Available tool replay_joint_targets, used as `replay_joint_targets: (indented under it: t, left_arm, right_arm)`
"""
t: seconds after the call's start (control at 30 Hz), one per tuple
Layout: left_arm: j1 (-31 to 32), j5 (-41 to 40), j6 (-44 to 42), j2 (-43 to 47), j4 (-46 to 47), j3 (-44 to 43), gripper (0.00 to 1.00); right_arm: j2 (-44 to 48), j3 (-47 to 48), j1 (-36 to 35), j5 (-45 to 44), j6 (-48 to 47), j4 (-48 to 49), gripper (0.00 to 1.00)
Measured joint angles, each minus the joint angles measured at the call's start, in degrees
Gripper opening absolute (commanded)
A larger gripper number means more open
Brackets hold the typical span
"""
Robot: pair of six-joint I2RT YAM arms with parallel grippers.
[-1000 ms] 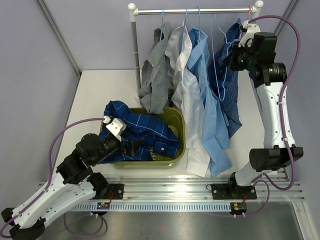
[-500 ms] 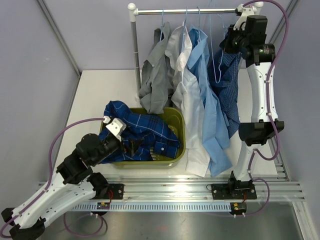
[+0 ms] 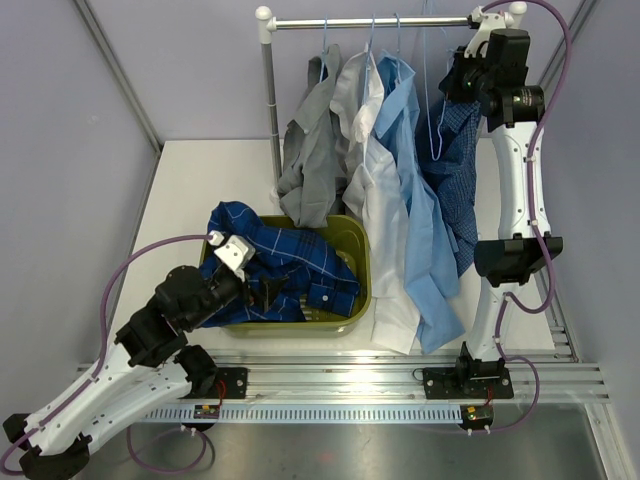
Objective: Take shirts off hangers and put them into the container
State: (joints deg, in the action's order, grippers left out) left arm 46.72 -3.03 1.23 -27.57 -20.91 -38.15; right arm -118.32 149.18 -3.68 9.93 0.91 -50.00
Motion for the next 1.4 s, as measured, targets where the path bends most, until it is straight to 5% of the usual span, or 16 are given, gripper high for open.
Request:
replay_joint_targets:
  t: [0.6,0.8,1.2,1.4]
  left_arm:
    - [0.00,-0.04,0.00,-0.42,0.00,0.07,0.99]
    - [0.00,-0.04,0.00,-0.42,0.00,0.07,0.99]
    - [0.00,-0.02,0.02,-0.17,0.00,0.07,0.99]
    - [0.00,0.00,0.02,-0.17,0.00,0.07,0.99]
  right_arm:
    - [-4.11,3.48,0.00,-0.85,-2.84,2.58,0.00]
    - [-2.27,-0.39,0.00,-0.83,-3.67,4.98,0.21]
    - [3.56,-8.37,0.09,0.31,-4.02,5.44,0.45]
    - [8.13,-15.72,0.09,1.46,-4.15,5.11,0.47]
